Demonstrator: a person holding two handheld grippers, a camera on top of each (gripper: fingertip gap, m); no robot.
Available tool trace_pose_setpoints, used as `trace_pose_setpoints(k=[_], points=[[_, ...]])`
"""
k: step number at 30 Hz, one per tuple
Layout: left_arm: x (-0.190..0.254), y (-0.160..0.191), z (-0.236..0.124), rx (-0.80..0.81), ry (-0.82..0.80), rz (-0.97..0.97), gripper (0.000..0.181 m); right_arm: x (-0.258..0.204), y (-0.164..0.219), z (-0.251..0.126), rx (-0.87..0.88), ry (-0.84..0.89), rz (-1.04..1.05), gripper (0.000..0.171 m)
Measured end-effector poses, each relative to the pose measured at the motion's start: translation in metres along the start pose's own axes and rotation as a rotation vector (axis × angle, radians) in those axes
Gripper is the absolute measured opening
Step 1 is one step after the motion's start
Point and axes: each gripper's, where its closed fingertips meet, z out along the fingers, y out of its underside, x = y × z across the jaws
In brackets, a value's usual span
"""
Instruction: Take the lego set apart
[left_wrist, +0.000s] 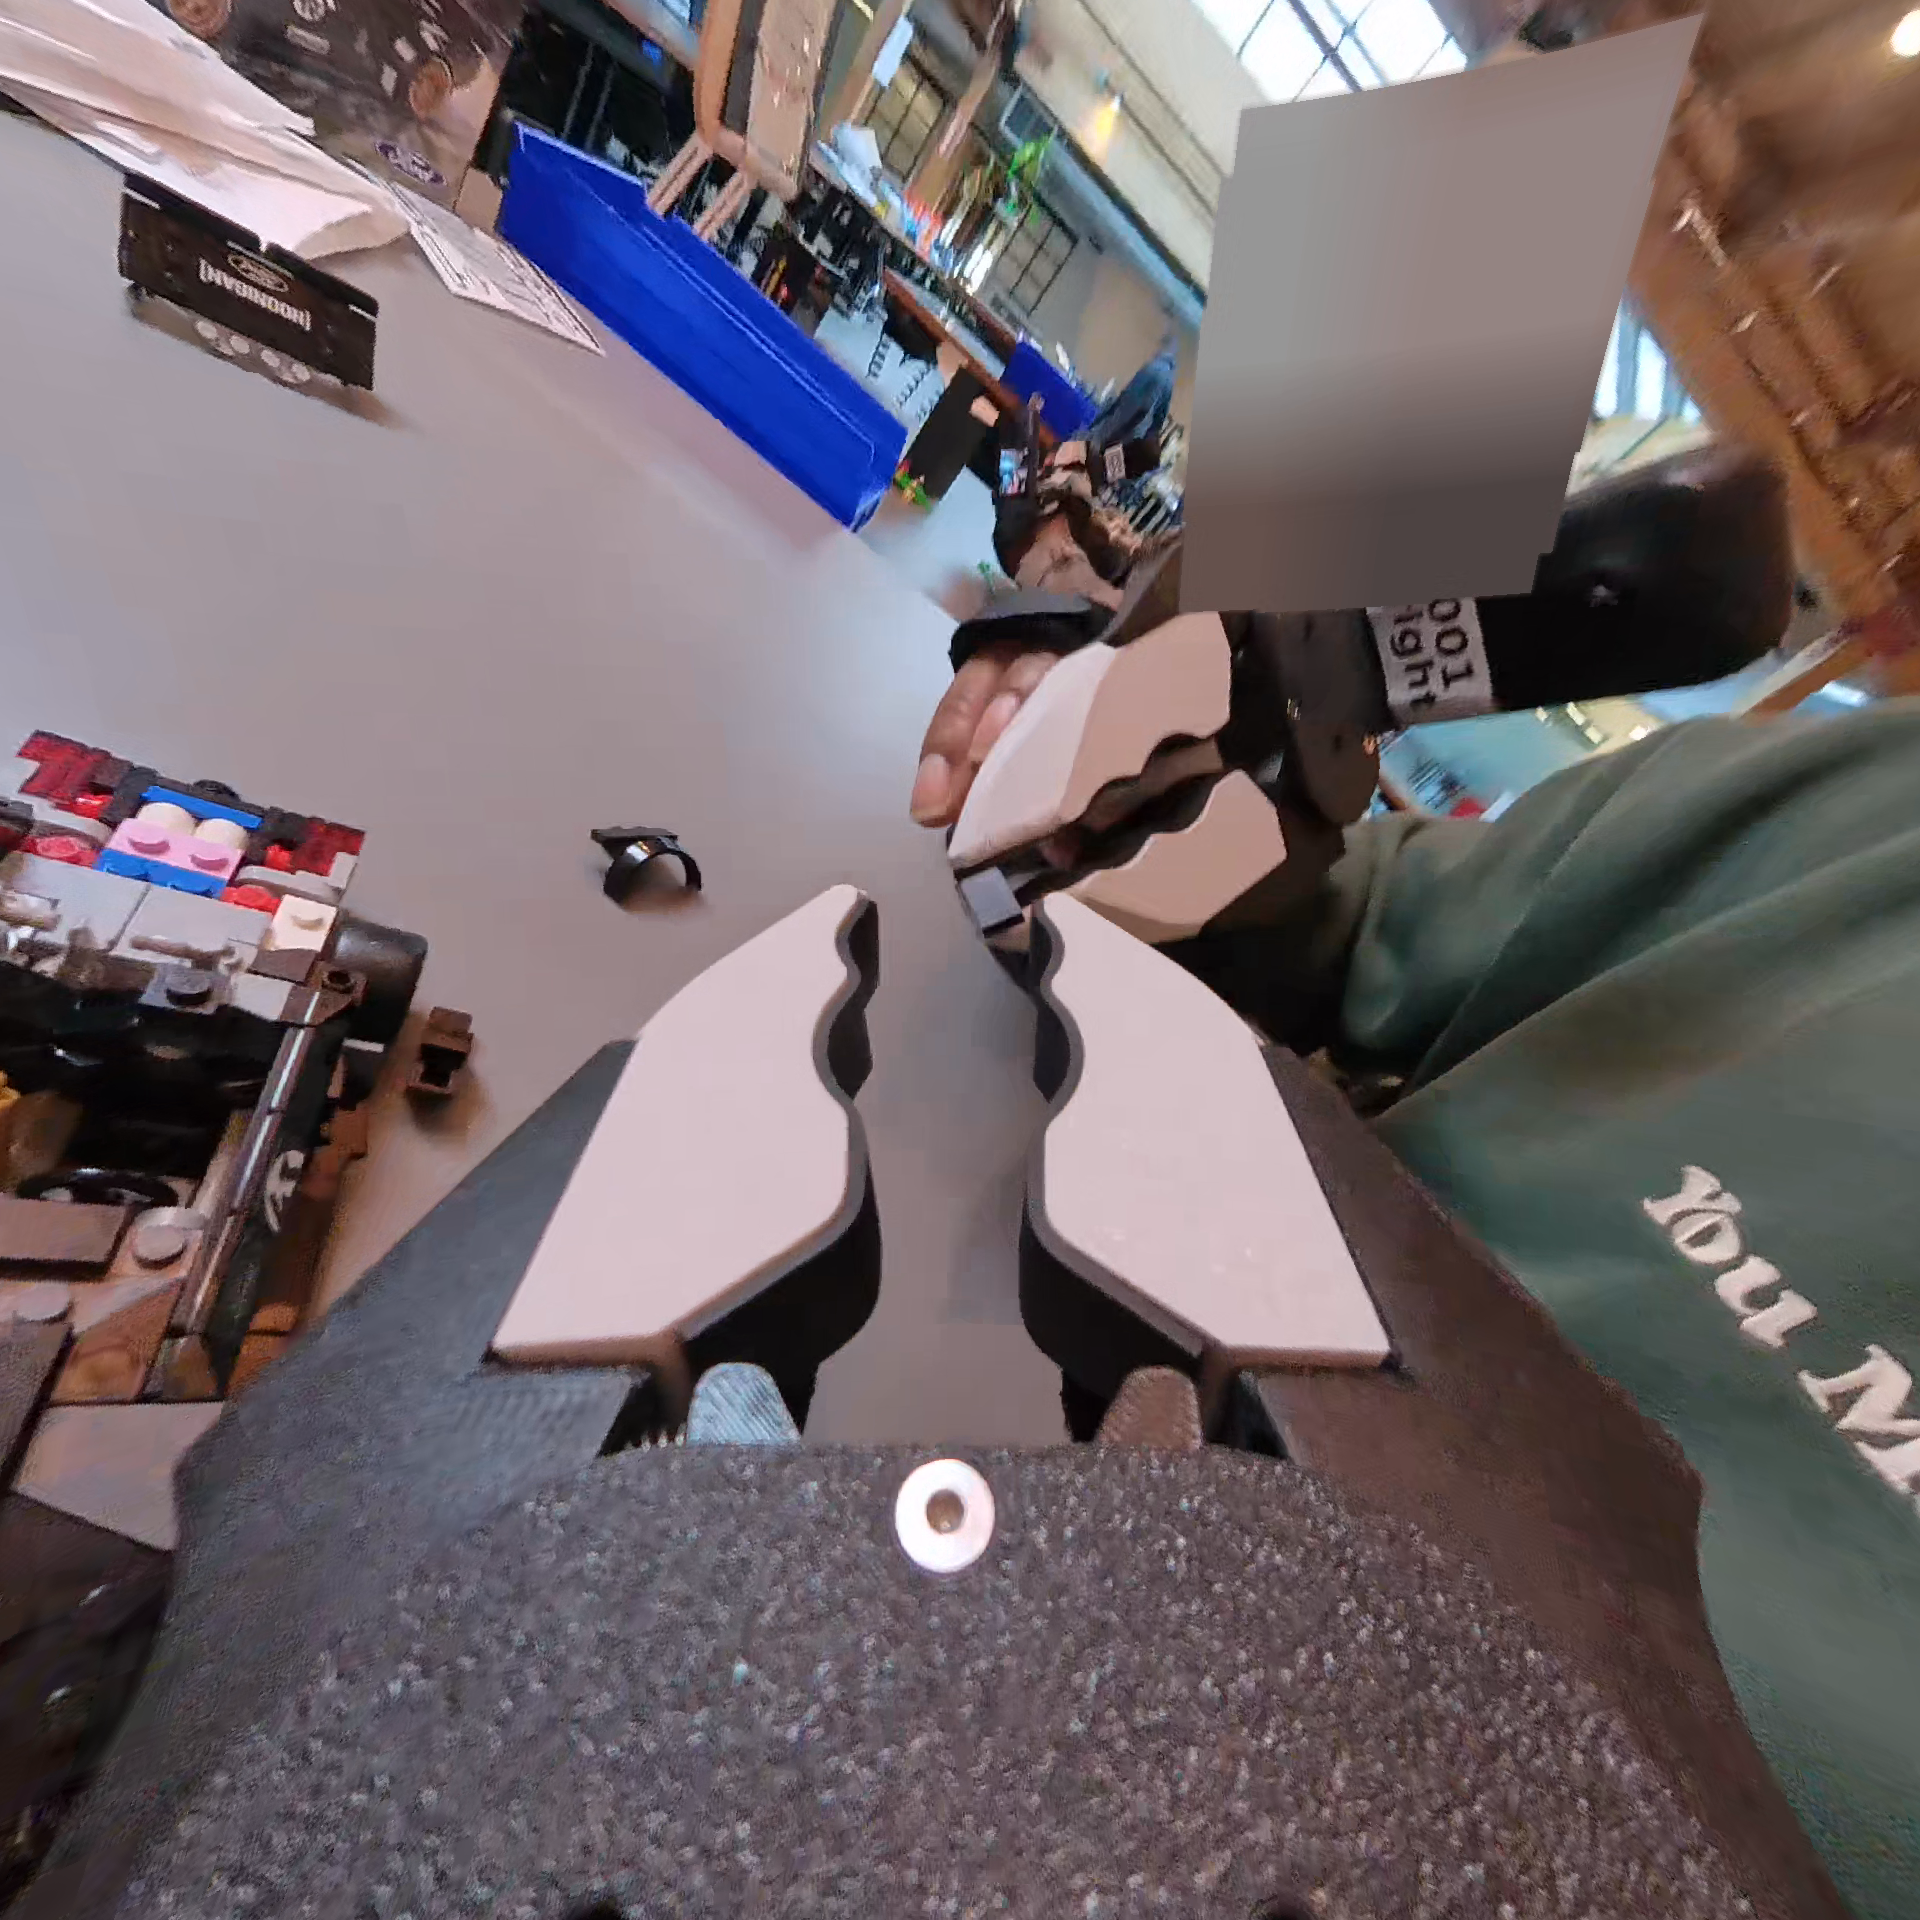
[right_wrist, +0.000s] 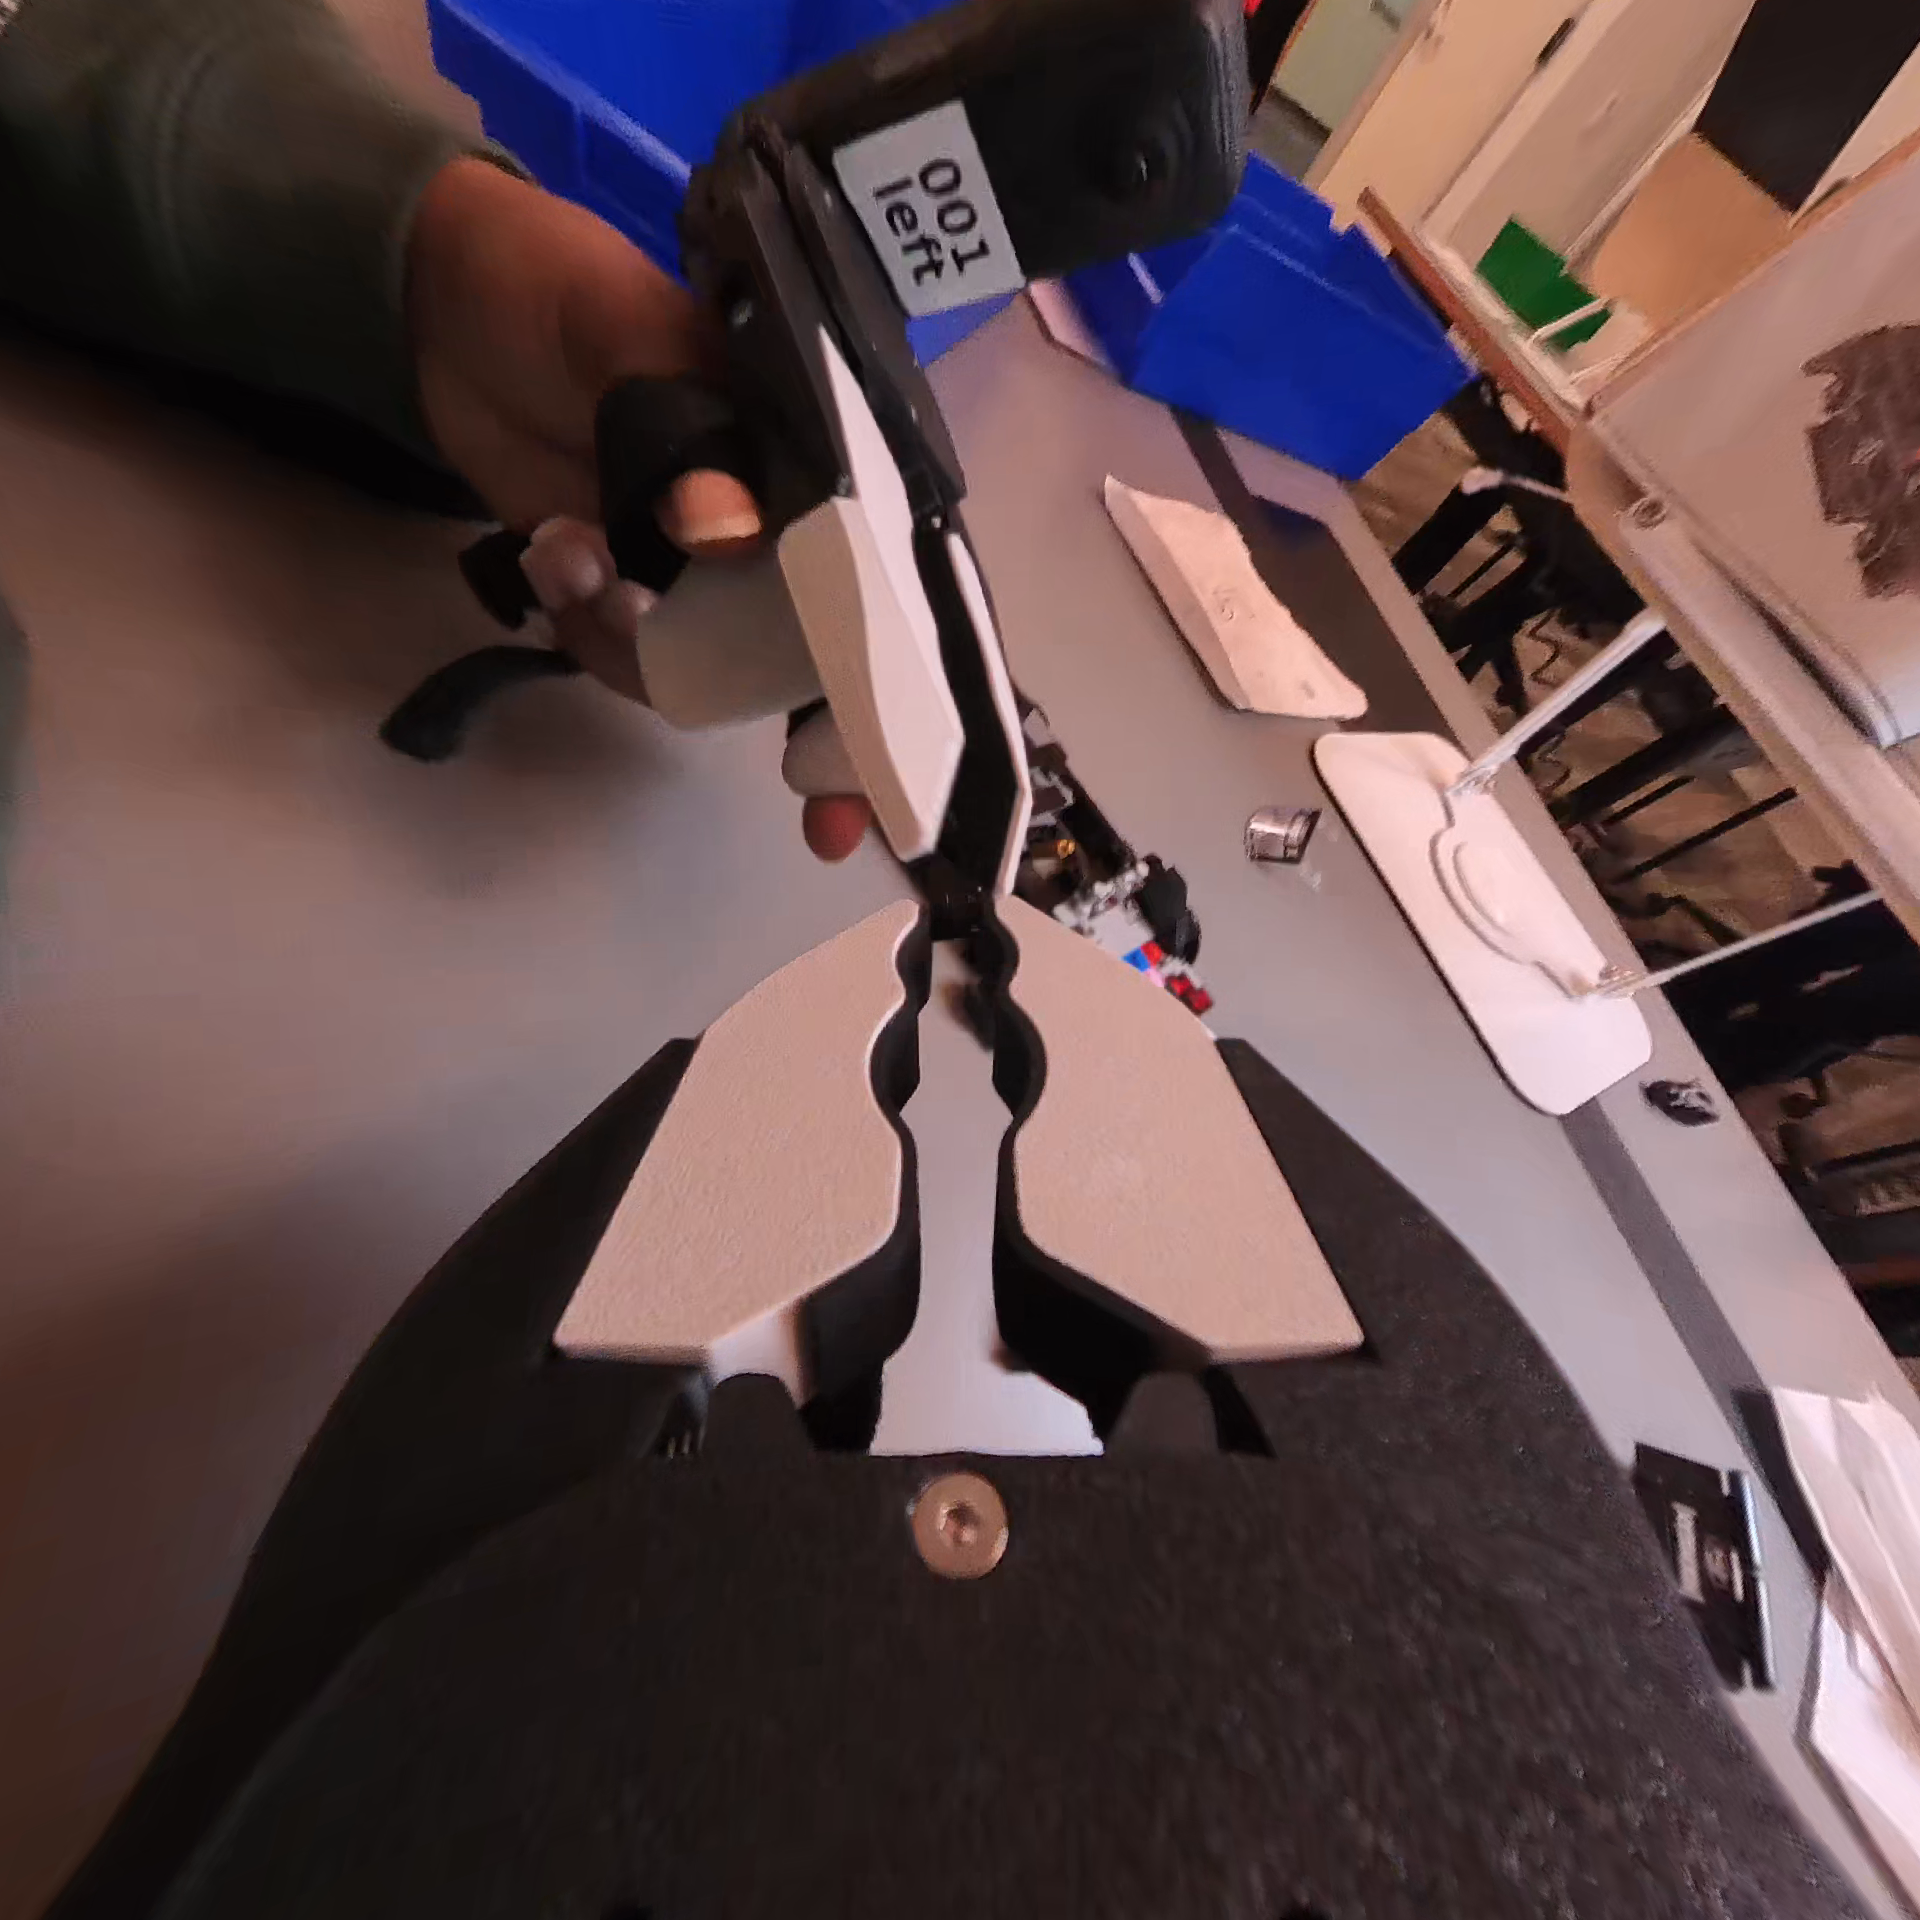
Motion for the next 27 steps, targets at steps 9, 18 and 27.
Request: trace_pose_setpoints(k=[9, 18, 27], points=[[0.0, -0.003, -0.006, 0.0, -0.024, 0.059, 0.009, 0.006, -0.007, 0.013, -0.041, 0.171, -0.273, 0.008], [0.002, 0.005, -0.01, -0.139, -0.147, 0.564, 0.008, -0.005, -0.01, 0.003, 0.085, -0.182, 0.156, 0.017], [0.016, 0.016, -0.005, -0.164, -0.12, 0.771, 0.008, -0.024, -0.007, 0.003, 0.056, -0.418, 0.195, 0.013]])
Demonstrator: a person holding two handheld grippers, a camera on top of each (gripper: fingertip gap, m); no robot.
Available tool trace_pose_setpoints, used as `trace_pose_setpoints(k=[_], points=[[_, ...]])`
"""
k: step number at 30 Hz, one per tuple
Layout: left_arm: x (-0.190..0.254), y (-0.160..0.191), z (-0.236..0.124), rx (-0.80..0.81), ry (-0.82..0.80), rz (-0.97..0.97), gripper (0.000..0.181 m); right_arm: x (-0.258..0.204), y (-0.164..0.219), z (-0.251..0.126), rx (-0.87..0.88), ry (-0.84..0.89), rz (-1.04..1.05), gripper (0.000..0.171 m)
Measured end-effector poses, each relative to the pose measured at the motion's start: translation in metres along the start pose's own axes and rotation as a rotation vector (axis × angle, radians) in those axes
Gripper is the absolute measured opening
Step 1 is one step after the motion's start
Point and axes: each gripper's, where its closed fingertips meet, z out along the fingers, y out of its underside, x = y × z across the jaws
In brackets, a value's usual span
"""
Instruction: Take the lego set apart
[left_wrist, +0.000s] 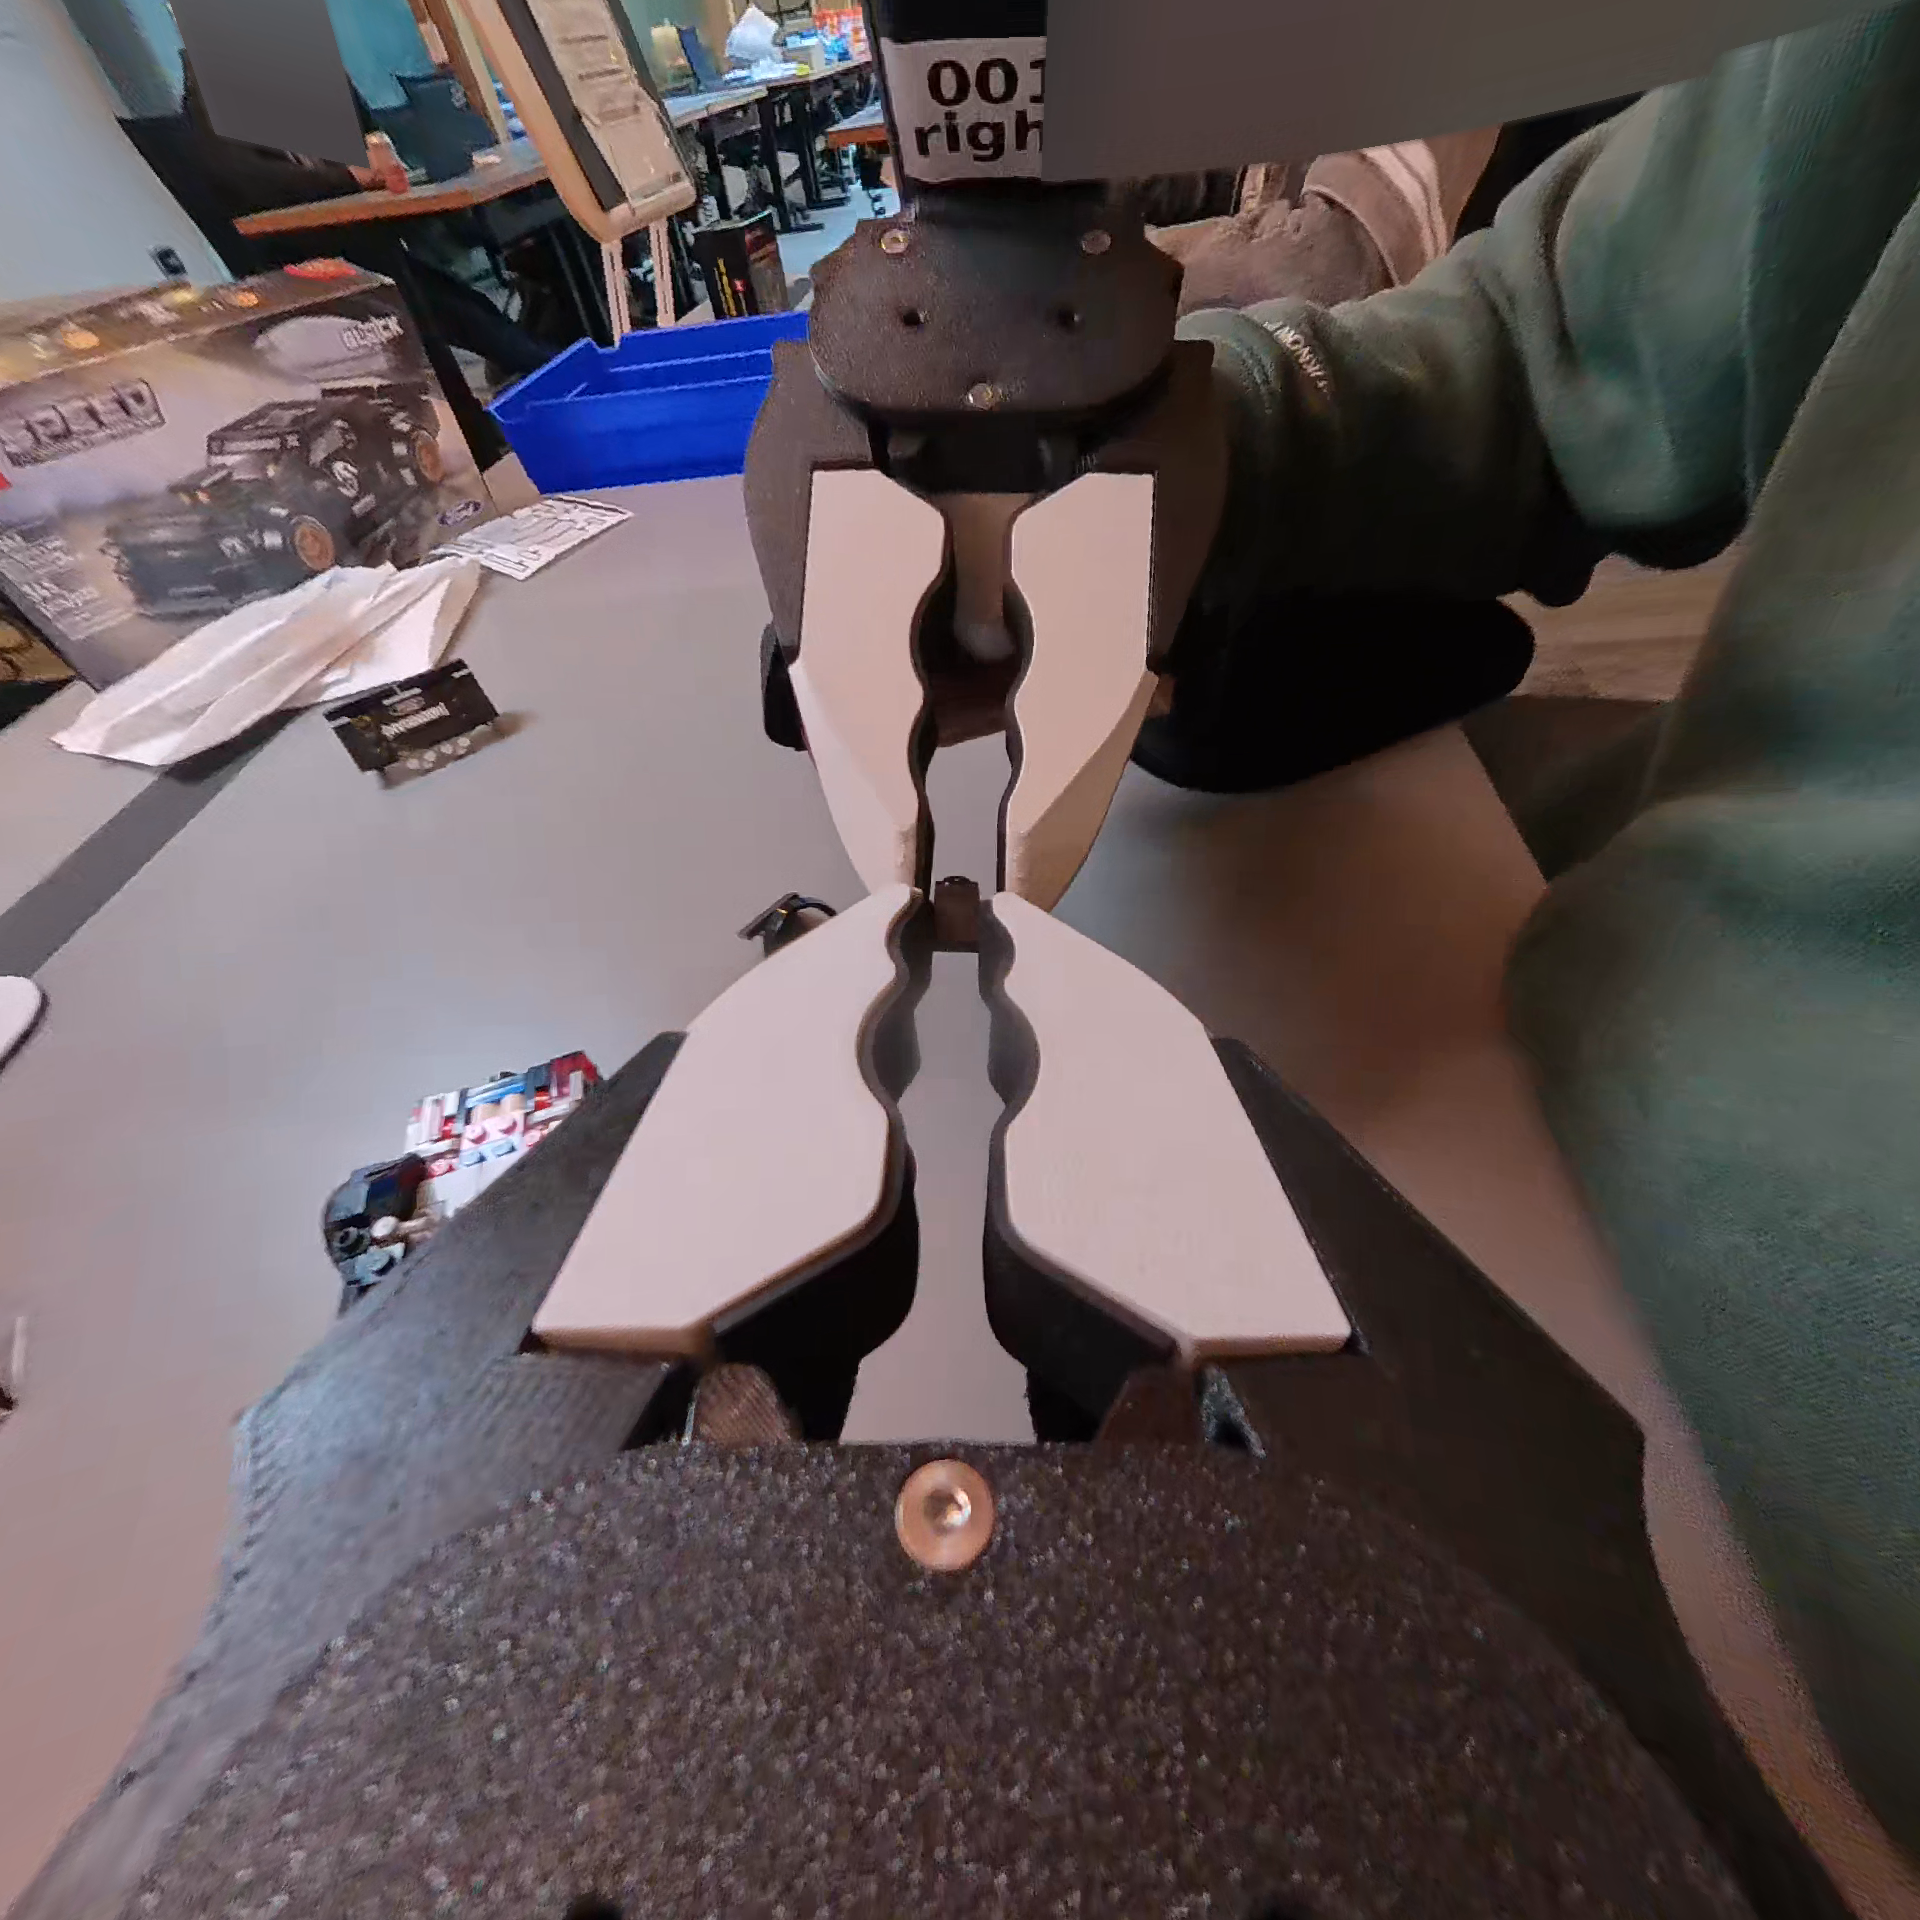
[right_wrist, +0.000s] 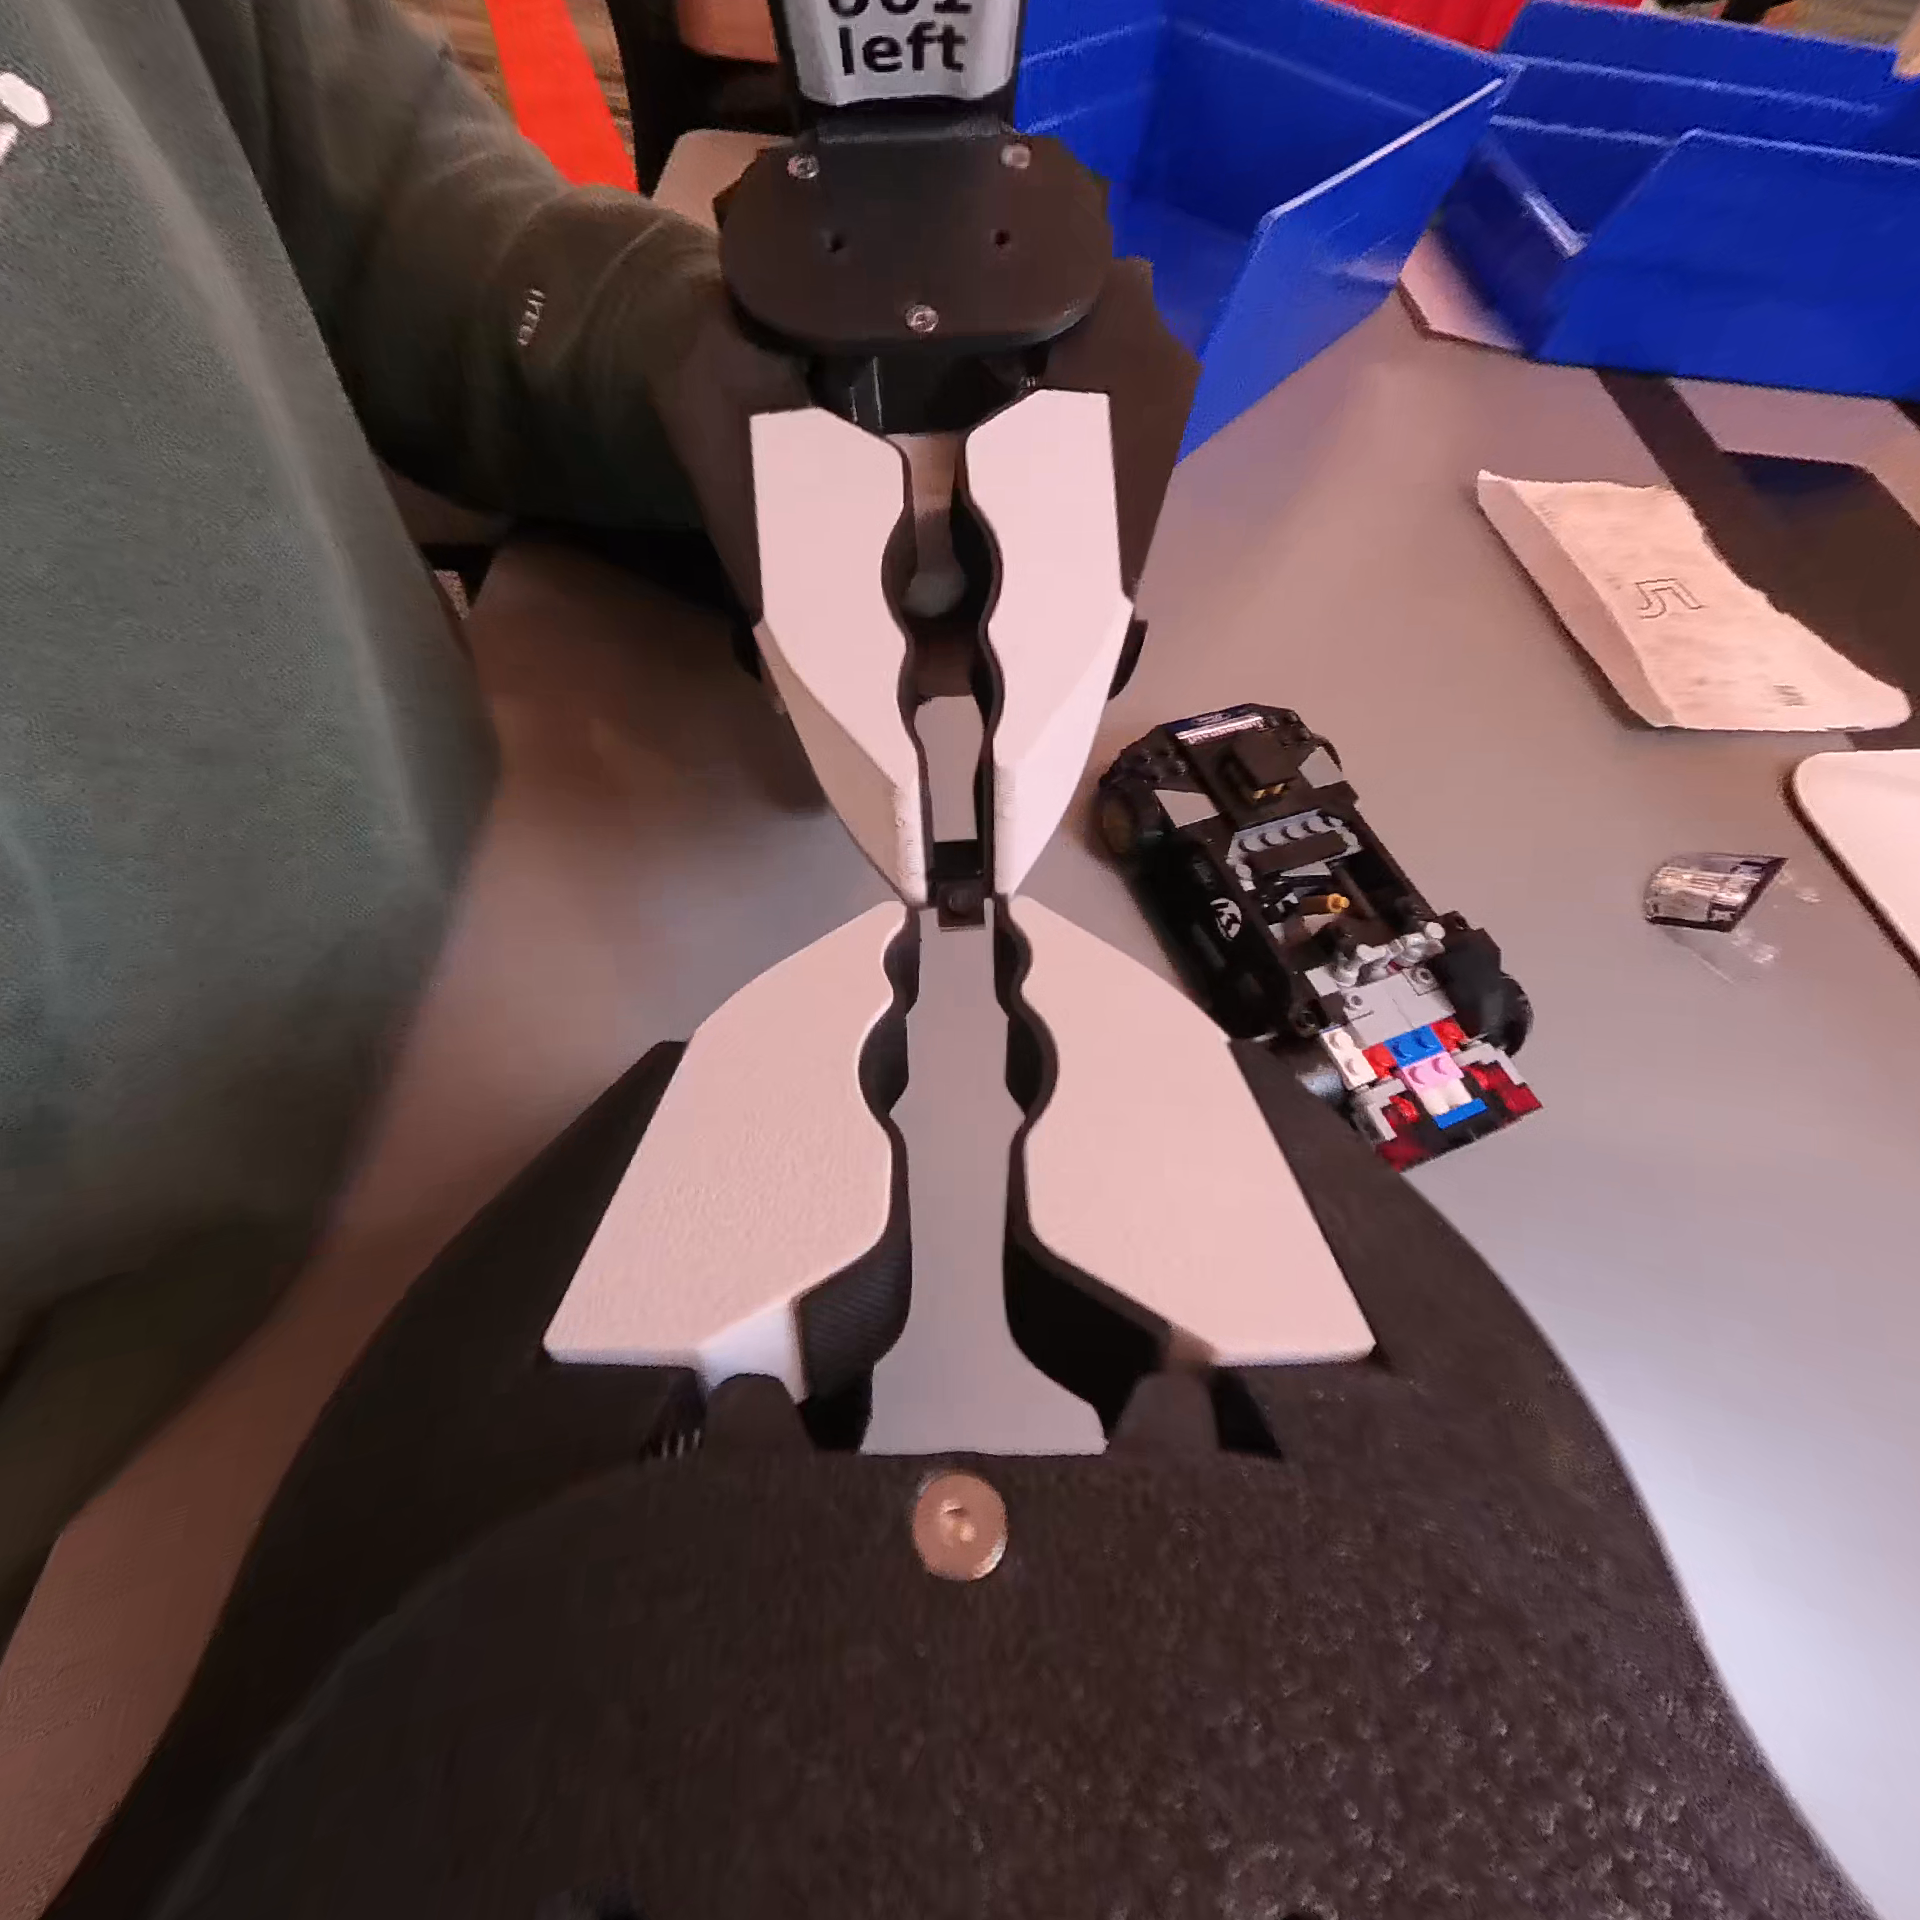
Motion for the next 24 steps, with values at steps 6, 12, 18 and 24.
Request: trace_pose_setpoints(k=[6, 12, 18, 24], points=[[0.002, 0.005, 0.001, -0.031, 0.007, 0.031, 0.008, -0.002, 0.001, -0.002, 0.0, -0.026, 0.0, 0.012], [0.001, 0.006, 0.0, -0.023, 0.022, 0.006, 0.008, 0.0, 0.003, 0.001, 0.02, -0.014, -0.003, 0.008], [0.0, 0.009, -0.002, -0.033, 0.032, -0.017, 0.008, 0.002, 0.003, 0.002, 0.054, -0.016, 0.024, 0.008], [0.001, 0.022, 0.002, -0.142, 0.012, 0.023, 0.009, 0.001, 0.014, 0.008, -0.03, 0.011, -0.012, 0.008]])
